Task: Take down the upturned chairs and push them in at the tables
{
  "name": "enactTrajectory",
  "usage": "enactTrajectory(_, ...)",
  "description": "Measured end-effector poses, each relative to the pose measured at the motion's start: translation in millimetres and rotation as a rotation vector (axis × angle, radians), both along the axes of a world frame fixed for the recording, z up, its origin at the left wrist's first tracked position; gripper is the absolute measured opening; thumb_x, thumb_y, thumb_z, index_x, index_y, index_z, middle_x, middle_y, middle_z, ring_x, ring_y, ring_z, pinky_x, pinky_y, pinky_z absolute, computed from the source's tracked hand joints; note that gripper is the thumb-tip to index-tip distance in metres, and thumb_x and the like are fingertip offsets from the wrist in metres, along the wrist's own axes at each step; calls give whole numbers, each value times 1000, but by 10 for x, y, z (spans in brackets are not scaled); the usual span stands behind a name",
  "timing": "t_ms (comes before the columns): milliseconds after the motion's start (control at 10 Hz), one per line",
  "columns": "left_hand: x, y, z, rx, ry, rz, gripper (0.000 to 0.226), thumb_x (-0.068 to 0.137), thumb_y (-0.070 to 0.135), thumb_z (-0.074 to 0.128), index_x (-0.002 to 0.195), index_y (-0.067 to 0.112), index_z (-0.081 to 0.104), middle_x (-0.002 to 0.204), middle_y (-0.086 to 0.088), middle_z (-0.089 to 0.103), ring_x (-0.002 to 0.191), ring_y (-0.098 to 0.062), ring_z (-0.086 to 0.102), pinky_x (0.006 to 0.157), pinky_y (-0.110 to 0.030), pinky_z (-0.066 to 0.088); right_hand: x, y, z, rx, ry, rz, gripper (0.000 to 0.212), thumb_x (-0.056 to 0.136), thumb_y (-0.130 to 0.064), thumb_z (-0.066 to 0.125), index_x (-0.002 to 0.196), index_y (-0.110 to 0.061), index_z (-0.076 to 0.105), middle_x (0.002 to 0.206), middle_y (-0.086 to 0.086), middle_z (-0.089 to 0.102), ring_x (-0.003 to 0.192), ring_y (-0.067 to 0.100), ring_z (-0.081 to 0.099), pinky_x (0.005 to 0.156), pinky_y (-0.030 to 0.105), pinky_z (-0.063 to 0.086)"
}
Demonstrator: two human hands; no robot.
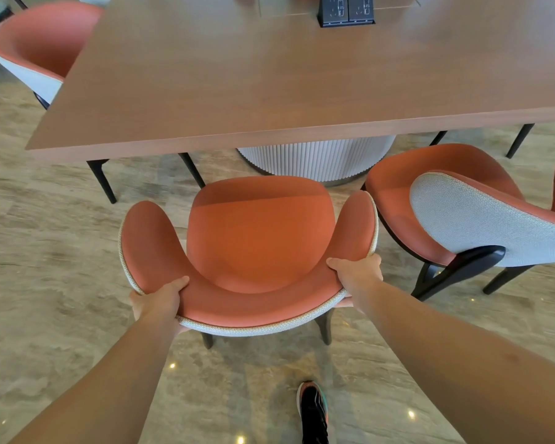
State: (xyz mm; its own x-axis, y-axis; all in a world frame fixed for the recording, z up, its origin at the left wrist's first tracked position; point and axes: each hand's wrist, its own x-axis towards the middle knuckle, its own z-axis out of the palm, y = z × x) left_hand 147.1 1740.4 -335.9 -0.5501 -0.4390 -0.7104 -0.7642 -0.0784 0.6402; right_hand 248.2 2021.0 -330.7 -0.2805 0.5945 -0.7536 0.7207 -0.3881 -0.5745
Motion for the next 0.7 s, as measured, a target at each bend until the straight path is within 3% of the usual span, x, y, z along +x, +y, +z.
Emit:
enactTrajectory(200, 141, 67, -38, -94, 98, -55, 92, 76, 28, 81, 146, 31, 21, 133, -11, 48, 107, -38, 56, 86, -56, 53, 63, -102, 80, 65, 17, 9, 65, 85, -23, 71, 135, -15, 30, 92, 1, 43, 76, 23, 51, 43, 35, 49)
enactTrajectory(300, 268, 102, -16, -140, 98, -148, 88, 83, 37, 71, 149, 30, 15, 134, -14, 48, 110, -40, 55, 93, -54, 49, 128, -254, 84, 135, 24, 28, 68, 85, -24, 69, 138, -11, 29, 85, -1, 42, 67, 16, 47, 55, 35, 49)
enactTrajectory(400, 435, 164, 43, -97, 106, -167, 81, 86, 35, 68, 149, 25, 18, 132, -12, 50, 104, -35, 55, 95, -51, 49, 188, -516, 142, 150, 9, 32, 71, 86, -21, 67, 140, -8, 23, 101, 8, 49, 69, 21, 49, 55, 32, 45)
enactTrajectory(500, 583, 200, 113, 36, 95, -171, 69, 86, 25, 69, 142, 19, 29, 127, -9, 52, 97, -28, 57, 88, -43, 53, 252, -672, 230, 105, 25, 34, 67, 88, -16, 65, 140, -7, 25, 112, 15, 52, 84, 28, 53, 75, 41, 55)
enactTrajectory(600, 760, 157, 192, 191, 53, -283, 71, 87, 18, 67, 147, 20, 28, 127, -5, 52, 108, -25, 59, 83, -35, 54, 384, -728, 341, 134, 26, 120, 51, 87, -9, 57, 135, -4, 40, 105, 15, 55, 81, 27, 55, 67, 38, 55)
enactTrajectory(700, 980, 80, 413, 252, 75, -367, 76, 89, 18, 65, 151, 25, 21, 121, -2, 51, 111, -23, 59, 95, -41, 51, 521, -839, 521, 234, 57, 277, 14, 87, -10, 57, 100, -7, 55, 98, 13, 58, 83, 26, 54, 77, 41, 55)
